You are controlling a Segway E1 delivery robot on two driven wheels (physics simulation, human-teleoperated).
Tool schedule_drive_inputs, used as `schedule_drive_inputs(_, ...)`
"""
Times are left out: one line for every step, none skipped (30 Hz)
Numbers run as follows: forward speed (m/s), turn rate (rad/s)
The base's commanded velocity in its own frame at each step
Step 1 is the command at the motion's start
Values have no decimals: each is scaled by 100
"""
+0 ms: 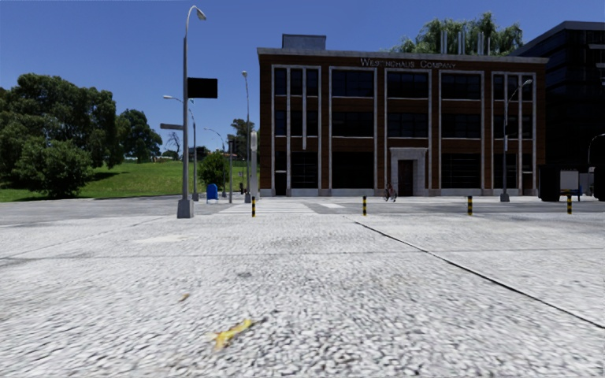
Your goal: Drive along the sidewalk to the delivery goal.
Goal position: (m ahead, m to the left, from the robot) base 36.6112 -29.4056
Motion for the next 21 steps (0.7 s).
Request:
schedule_drive_inputs(200, 0)
schedule_drive_inputs(200, 0)
schedule_drive_inputs(200, 0)
schedule_drive_inputs(200, 0)
schedule_drive_inputs(200, 0)
schedule_drive_inputs(200, 0)
schedule_drive_inputs(200, 0)
schedule_drive_inputs(200, 0)
schedule_drive_inputs(200, 0)
schedule_drive_inputs(200, 0)
schedule_drive_inputs(200, 0)
schedule_drive_inputs(200, 0)
schedule_drive_inputs(200, 0)
schedule_drive_inputs(200, 0)
schedule_drive_inputs(200, 0)
schedule_drive_inputs(200, 0)
schedule_drive_inputs(200, 0)
schedule_drive_inputs(200, 0)
schedule_drive_inputs(200, 0)
schedule_drive_inputs(200, 0)
schedule_drive_inputs(200, 0)
